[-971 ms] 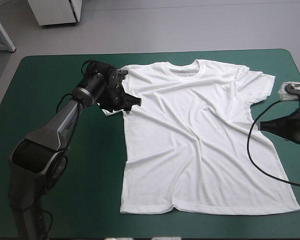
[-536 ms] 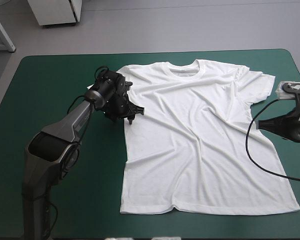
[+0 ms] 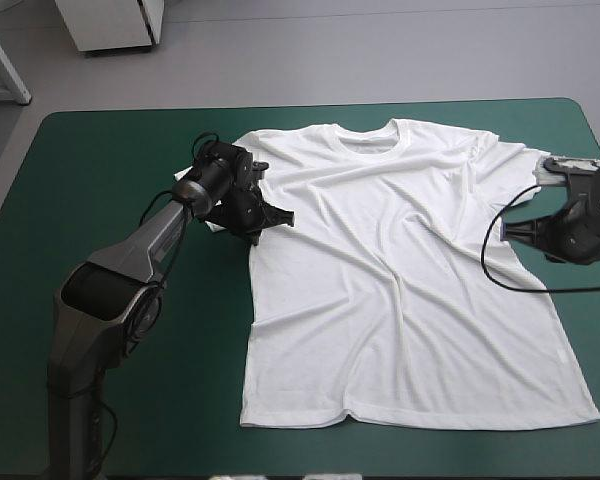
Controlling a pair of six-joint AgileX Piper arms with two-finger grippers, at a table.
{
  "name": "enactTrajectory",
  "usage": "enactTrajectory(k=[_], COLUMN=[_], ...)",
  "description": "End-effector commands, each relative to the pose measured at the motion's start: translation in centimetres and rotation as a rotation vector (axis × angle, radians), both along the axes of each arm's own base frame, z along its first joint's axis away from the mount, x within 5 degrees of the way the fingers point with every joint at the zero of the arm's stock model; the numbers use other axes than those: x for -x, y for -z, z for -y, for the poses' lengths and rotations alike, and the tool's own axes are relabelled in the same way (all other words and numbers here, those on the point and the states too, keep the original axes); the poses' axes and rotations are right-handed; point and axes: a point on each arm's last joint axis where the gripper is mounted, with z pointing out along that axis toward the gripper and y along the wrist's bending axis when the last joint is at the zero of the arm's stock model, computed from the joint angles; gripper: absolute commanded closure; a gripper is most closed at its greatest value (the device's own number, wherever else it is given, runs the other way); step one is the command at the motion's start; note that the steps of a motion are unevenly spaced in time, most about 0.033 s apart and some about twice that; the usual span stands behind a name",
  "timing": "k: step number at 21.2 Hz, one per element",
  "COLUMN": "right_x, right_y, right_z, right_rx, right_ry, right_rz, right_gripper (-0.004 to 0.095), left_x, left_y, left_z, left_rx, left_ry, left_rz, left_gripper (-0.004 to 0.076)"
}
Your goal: Fold the cloth
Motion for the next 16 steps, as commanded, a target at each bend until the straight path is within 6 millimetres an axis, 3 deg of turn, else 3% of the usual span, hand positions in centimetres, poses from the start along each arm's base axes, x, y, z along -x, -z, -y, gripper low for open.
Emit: enactTrajectory(k=[1, 3, 5, 7, 10, 13, 16], right_x=[-2.2, -4.5, -6.5, -7.8, -10.1, -12.1, -13.4], right_y=[-1.8, -2.7, -2.9, -2.0, 0.8, 3.7, 5.4], right_z=[0.8, 2.4, 4.8, 5.0, 4.0, 2.9, 1.7], right_rx=[0.018, -0.038, -0.021, -0.044, -0.165, -0.170, -0.154], right_ry=[0.024, 0.090, 0.112, 0.092, 0.024, -0.007, -0.034], right_rz=[0.075, 0.116, 0.118, 0.098, 0.036, -0.034, -0.051], right_gripper=[0.0778, 0.0706, 0.0501, 0.0352, 0.0356, 0.0356, 0.0359], left_x=[-0.1, -0.1, -0.2, -0.2, -0.2, -0.2, -0.3], left_y=[-1.8, -1.9, -1.9, -1.9, -1.9, -1.9, -1.9], left_z=[0.3, 0.3, 0.3, 0.3, 0.4, 0.4, 0.4], left_rx=[0.031, 0.035, 0.033, 0.035, 0.044, 0.045, 0.046], left_ry=[-0.003, -0.002, 0.023, 0.022, 0.021, 0.021, 0.021], left_rz=[0.074, 0.077, 0.087, 0.091, 0.095, 0.097, 0.099], left_gripper=[0.0733, 0.0733, 0.0733, 0.0733, 0.0733, 0.0733, 0.0733])
